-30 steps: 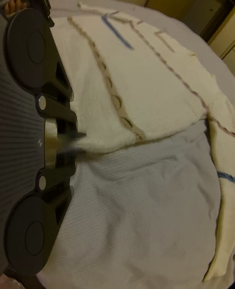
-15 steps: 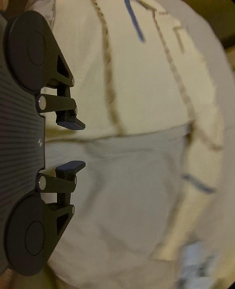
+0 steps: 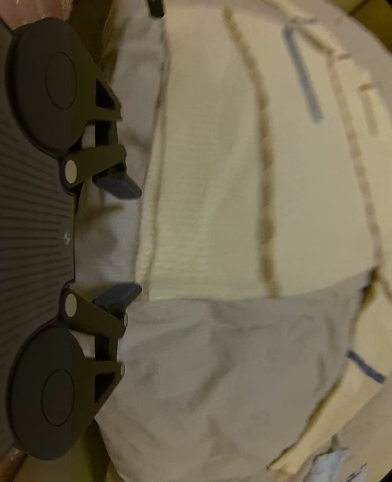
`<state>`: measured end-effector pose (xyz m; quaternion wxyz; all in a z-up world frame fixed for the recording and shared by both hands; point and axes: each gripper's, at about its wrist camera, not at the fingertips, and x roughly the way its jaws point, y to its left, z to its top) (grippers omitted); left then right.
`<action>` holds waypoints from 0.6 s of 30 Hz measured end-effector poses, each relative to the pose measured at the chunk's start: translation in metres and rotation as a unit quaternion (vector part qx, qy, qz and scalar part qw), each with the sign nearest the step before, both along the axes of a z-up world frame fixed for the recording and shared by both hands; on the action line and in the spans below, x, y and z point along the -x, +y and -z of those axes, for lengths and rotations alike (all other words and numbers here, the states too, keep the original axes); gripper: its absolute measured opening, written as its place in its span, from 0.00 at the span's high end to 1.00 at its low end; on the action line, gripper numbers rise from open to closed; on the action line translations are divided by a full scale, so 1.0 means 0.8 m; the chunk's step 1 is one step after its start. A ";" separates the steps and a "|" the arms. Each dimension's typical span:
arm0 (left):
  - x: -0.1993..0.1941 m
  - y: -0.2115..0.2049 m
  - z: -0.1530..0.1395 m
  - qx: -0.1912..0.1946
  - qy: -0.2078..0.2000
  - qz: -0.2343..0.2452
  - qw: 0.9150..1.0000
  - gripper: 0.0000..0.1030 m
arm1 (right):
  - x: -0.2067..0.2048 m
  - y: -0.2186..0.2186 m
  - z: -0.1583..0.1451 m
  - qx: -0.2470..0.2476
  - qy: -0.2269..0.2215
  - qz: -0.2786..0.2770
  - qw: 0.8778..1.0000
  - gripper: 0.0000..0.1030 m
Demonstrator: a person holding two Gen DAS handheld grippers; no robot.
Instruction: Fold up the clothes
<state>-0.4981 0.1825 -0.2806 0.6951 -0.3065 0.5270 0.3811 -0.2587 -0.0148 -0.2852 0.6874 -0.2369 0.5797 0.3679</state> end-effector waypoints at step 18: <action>-0.041 -0.104 -0.222 -0.112 -0.017 0.017 0.993 0.38 | 0.013 -0.029 -0.200 -0.116 -0.055 -0.040 0.991 0.03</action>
